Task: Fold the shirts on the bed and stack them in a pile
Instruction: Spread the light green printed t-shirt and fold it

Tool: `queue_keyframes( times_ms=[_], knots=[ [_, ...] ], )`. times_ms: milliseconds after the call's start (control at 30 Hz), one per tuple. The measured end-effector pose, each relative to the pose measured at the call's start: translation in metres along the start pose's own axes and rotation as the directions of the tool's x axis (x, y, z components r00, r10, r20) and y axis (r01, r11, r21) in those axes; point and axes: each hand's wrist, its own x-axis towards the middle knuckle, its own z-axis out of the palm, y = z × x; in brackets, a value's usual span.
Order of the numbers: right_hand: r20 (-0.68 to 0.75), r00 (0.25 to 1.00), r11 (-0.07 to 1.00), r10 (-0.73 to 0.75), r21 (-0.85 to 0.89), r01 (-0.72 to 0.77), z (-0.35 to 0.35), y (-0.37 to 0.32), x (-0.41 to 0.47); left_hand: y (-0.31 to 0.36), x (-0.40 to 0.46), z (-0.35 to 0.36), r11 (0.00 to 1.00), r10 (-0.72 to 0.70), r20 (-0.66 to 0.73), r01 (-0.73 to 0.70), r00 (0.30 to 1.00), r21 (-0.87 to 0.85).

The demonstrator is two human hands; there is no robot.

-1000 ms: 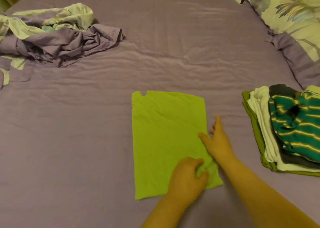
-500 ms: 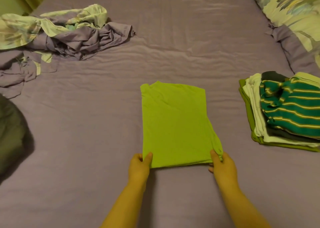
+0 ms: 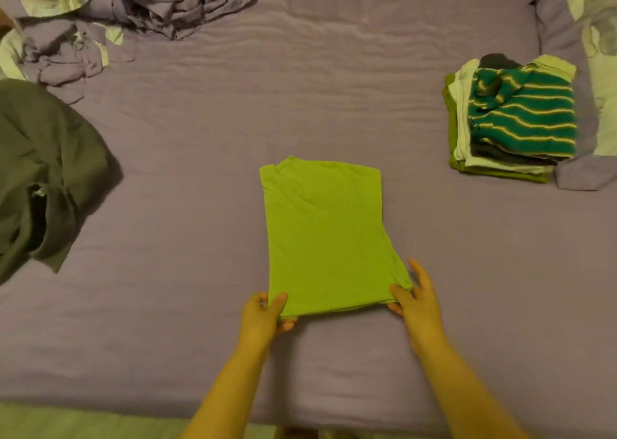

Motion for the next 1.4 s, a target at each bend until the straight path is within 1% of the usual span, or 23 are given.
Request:
queue_keyframes(
  times_ms=[133, 233, 267, 300, 367, 433, 467, 567, 633, 767, 900, 1000, 1067, 1167, 1267, 1333, 1400],
  knots=[
    [0.076, 0.992, 0.975, -0.103, -0.188, 0.116, -0.022, 0.017, -0.028, -0.036, -0.029, -0.014, 0.999, 0.012, 0.001, -0.012, 1.0, 0.03],
    [0.201, 0.956, 0.904, -0.213, -0.33, 0.271, -0.037, 0.023, -0.047, -0.052, -0.049, -0.021, 1.0, 0.011, -0.012, -0.011, 1.0, 0.014],
    [0.237, 0.945, 0.879, -0.224, -0.37, 0.301, -0.041, 0.023, -0.054, -0.055, -0.055, -0.023, 1.0, 0.014, -0.018, -0.014, 1.0, 0.007],
    [0.259, 0.941, 0.865, -0.218, -0.395, 0.309, -0.045, 0.023, -0.06, -0.059, -0.06, -0.025, 1.0, 0.015, -0.026, -0.015, 1.0, 0.003],
    [0.265, 0.946, 0.872, -0.185, -0.399, 0.283, -0.052, 0.027, -0.07, -0.066, -0.069, -0.03, 1.0, 0.012, -0.042, -0.013, 0.999, -0.008],
    [0.216, 0.966, 0.906, -0.141, -0.365, 0.214, -0.058, 0.033, -0.079, -0.072, -0.077, -0.035, 1.0, 0.001, -0.053, -0.002, 0.999, -0.013],
    [0.175, 0.979, 0.932, -0.103, -0.328, 0.157, -0.06, 0.037, -0.083, -0.075, -0.08, -0.038, 1.0, -0.004, -0.057, 0.003, 0.998, -0.018],
    [0.054, 0.998, 0.987, 0.043, -0.158, -0.034, -0.063, 0.045, -0.093, -0.081, -0.088, -0.042, 0.999, -0.008, -0.086, 0.005, 0.996, -0.041],
    [0.02, 0.996, 0.992, 0.085, -0.1, -0.083, -0.061, 0.044, -0.096, -0.081, -0.09, -0.044, 0.998, -0.004, -0.109, -0.002, 0.994, -0.055],
    [-0.001, 0.998, 0.997, 0.062, -0.041, -0.062, -0.054, 0.027, -0.093, -0.064, -0.088, -0.044, 0.991, -0.01, -0.13, -0.008, 0.991, -0.137],
    [0.031, 0.999, 0.999, 0.043, 0.024, -0.044, -0.038, -0.005, -0.076, -0.03, -0.077, -0.04, 0.976, -0.014, -0.109, -0.01, 0.994, -0.218],
    [0.055, 0.996, 0.994, 0.067, 0.086, -0.071, -0.023, -0.028, -0.058, -0.001, -0.065, -0.036, 0.957, -0.006, -0.118, -0.029, 0.993, -0.288],
    [0.07, 0.994, 0.988, 0.081, 0.125, -0.09, -0.012, -0.041, -0.044, 0.018, -0.053, -0.034, 0.942, 0.001, -0.083, -0.029, 0.997, -0.334],
    [0.059, 0.993, 0.972, 0.106, 0.204, -0.116, 0.005, -0.059, -0.022, 0.046, -0.027, -0.027, 0.916, -0.027, -0.007, 0.022, 1.0, -0.4],
    [0.021, 0.987, 0.949, 0.162, 0.271, -0.162, 0.022, -0.07, 0.005, 0.069, 0.004, -0.018, 0.892, -0.062, 0.066, 0.085, 0.996, -0.444],
    [0.004, 0.98, 0.934, 0.198, 0.302, -0.19, 0.032, -0.075, 0.025, 0.08, 0.026, -0.011, 0.88, -0.083, 0.092, 0.116, 0.992, -0.46],
    [-0.008, 0.977, 0.933, 0.214, 0.297, -0.202, 0.041, -0.077, 0.044, 0.088, 0.047, -0.004, 0.864, -0.122, 0.089, 0.15, 0.989, -0.48]
  ],
)
